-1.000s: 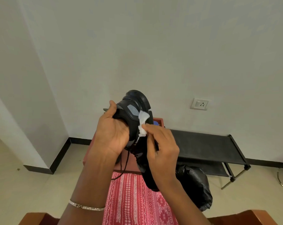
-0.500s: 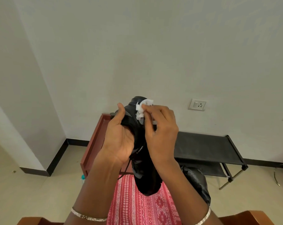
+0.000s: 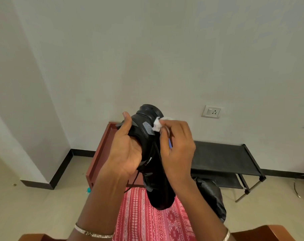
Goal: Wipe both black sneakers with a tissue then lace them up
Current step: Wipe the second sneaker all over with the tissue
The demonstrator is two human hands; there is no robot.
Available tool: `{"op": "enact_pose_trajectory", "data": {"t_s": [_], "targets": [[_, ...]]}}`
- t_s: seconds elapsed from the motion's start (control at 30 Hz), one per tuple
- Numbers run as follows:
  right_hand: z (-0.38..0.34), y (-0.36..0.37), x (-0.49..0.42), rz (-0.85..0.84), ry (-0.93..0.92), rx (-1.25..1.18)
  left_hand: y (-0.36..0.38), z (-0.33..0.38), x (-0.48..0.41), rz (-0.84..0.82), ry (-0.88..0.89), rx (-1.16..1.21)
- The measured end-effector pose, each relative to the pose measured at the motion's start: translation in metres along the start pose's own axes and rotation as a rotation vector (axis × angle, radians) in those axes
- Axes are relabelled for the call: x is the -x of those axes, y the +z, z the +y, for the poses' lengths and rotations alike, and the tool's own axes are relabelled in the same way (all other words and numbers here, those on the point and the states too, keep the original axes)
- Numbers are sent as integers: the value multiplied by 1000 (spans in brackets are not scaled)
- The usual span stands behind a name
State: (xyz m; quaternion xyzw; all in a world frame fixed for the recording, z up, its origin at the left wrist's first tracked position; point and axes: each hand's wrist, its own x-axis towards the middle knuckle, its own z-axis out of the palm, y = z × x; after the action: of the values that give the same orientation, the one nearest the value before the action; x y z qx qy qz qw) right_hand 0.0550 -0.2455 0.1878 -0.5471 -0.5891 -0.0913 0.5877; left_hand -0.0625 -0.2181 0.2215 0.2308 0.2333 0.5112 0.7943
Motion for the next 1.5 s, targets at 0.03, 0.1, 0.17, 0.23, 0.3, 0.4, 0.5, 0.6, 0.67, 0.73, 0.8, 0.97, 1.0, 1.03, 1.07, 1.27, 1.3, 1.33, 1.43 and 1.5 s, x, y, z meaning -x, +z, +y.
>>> {"op": "enact_pose_trajectory", "data": {"t_s": [0.03, 0.1, 0.17, 0.23, 0.3, 0.4, 0.5, 0.6, 0.67, 0.73, 0.8, 0.97, 1.0, 1.03, 1.07, 1.27, 1.3, 1.33, 1.43, 1.5], "targets": [[-3, 1, -10, 7, 0, 8, 1, -1, 1, -9, -1, 3], [-4, 4, -19, 0, -2, 19, 2, -1, 2, -9, 7, 8], [0, 4, -14, -14, -22, 17, 2, 1, 1, 3, 27, 2], [7, 1, 6, -25, -35, 3, 1, 5, 1, 30, 41, -3], [13, -1, 31, -59, 11, -33, -2, 8, -1, 54, 40, 8], [15, -4, 50, -90, 71, -6, -4, 12, -3, 64, 50, 20], [8, -6, 30, -61, 57, -12, -1, 11, -1, 55, 40, 10], [-5, -6, -2, 25, 49, -25, 6, 5, 4, 24, 7, -23], [-10, -4, -16, 34, 59, -42, 7, 2, 6, 16, 10, -27], [-8, -2, -14, 4, 37, -36, 6, 3, 6, 20, 29, -16], [-2, -4, 1, -35, 2, -27, 3, 7, 5, 27, 35, 2], [9, -14, 56, -101, 137, -36, -4, 16, 1, 61, 69, 48], [10, -16, 59, -113, 152, -17, -4, 16, 0, 67, 70, 50], [11, -16, 56, -130, 161, -2, -5, 15, 0, 71, 67, 53], [11, -16, 50, -142, 166, 2, -5, 14, -1, 69, 60, 57], [-12, -13, -4, -107, 89, -92, 2, 5, 1, 8, 19, 21], [-15, -11, -8, -106, 69, -100, 3, 3, 2, -3, 12, 13], [-17, -10, -10, -107, 52, -99, 3, 3, 2, -11, 8, 9], [-11, -13, -2, -150, 64, -108, 5, 7, 1, 1, 11, 13], [-1, -21, 14, -235, 149, -101, 4, 13, -2, 26, 31, 29]]}}
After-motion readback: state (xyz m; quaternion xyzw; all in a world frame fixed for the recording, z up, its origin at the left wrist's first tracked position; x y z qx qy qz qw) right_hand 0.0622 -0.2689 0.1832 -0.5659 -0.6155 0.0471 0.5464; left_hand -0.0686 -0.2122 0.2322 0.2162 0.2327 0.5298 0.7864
